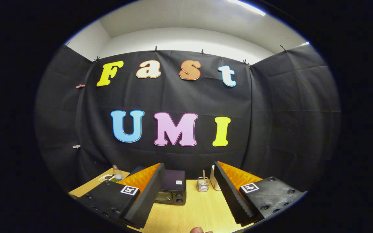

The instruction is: Open the toaster oven, put the food inside, and close the toaster oven door.

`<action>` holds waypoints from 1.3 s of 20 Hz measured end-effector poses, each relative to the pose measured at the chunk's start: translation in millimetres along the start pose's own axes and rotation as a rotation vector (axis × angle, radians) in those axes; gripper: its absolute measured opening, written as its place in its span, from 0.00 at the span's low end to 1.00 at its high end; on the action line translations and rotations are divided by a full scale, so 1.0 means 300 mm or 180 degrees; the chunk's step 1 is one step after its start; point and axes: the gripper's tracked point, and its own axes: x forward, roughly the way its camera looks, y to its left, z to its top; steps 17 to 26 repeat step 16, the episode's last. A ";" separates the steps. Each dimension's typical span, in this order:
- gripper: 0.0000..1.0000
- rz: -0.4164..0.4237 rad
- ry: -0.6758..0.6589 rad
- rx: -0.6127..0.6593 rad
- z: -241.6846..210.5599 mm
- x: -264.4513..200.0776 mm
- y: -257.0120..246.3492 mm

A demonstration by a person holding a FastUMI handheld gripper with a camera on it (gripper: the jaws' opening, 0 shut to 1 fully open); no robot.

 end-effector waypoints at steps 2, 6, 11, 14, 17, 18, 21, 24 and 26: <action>0.98 0.0012 0.0008 -0.0029 -0.007 0.001 -0.002; 0.98 0.0081 0.0019 0.0001 0.007 -0.004 0.001; 0.98 0.0147 -0.0031 -0.0056 0.014 -0.010 0.001; 0.98 0.0153 -0.0040 -0.0061 0.014 -0.008 -0.005; 0.98 0.0189 -0.0026 -0.0033 0.007 -0.001 0.009; 0.98 0.0189 -0.0026 -0.0033 0.007 -0.001 0.009; 0.98 0.0189 -0.0026 -0.0033 0.007 -0.001 0.009; 0.98 0.0189 -0.0026 -0.0033 0.007 -0.001 0.009; 0.98 0.0189 -0.0026 -0.0033 0.007 -0.001 0.009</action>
